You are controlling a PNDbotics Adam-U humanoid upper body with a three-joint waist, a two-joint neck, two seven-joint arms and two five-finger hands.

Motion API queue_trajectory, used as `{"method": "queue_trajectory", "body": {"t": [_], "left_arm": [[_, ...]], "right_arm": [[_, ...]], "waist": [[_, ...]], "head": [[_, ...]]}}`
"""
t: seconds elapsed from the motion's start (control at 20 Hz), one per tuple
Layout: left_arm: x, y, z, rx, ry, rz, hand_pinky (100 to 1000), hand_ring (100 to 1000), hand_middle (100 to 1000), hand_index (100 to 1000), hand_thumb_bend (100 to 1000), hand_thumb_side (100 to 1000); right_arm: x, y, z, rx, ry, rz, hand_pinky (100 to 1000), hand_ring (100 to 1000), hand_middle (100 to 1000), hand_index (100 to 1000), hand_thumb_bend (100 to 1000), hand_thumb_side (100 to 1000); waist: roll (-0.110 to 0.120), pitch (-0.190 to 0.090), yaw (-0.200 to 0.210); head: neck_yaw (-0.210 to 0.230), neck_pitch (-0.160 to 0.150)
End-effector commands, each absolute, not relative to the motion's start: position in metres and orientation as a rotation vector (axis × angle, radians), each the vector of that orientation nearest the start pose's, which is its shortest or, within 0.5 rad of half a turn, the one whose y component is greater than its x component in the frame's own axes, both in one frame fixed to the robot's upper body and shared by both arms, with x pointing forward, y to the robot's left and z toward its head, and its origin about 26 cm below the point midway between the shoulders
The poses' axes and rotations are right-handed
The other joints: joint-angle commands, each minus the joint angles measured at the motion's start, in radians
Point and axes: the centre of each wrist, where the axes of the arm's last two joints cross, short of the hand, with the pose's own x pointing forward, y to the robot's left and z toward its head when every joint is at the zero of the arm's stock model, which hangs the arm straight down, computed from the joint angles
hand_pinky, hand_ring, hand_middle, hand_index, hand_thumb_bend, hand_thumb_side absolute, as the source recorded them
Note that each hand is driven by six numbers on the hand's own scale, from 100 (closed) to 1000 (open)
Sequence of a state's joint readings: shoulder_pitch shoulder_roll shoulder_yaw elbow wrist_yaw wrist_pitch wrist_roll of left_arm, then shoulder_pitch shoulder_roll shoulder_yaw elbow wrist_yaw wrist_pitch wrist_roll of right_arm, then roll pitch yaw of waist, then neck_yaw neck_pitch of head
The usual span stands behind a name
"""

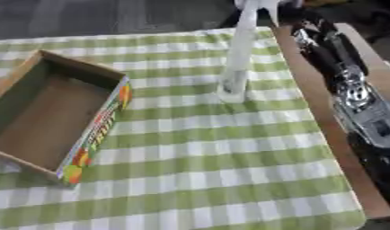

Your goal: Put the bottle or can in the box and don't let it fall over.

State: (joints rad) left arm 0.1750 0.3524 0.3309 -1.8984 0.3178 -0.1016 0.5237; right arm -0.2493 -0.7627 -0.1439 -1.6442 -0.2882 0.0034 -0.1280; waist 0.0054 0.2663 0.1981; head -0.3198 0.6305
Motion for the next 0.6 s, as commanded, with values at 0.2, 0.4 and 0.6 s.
{"method": "queue_trajectory", "body": {"t": [0.2, 0.4, 0.6], "left_arm": [[0.2162, 0.4027, 0.0998, 0.673, -1.889, 0.568, 1000, 567, 739, 815, 176, 831], [0.2166, 0.4024, 0.0999, 0.669, -1.890, 0.567, 1000, 567, 740, 815, 175, 832], [0.2169, 0.4021, 0.0999, 0.667, -1.890, 0.565, 1000, 567, 740, 815, 175, 832]], "right_arm": [[0.3169, -0.4120, 0.2123, -0.529, -1.923, 0.335, 921, 947, 1000, 992, 100, 670], [0.3182, -0.4099, 0.2104, -0.532, -1.897, 0.363, 932, 967, 1000, 979, 100, 660], [0.3189, -0.4082, 0.2098, -0.531, -1.885, 0.387, 940, 976, 1000, 995, 100, 650]], "waist": [[0.002, -0.009, 0.003], [0.002, -0.009, 0.005], [0.002, -0.008, 0.008]], "head": [[-0.013, -0.027], [-0.012, -0.029], [-0.012, -0.029]]}}
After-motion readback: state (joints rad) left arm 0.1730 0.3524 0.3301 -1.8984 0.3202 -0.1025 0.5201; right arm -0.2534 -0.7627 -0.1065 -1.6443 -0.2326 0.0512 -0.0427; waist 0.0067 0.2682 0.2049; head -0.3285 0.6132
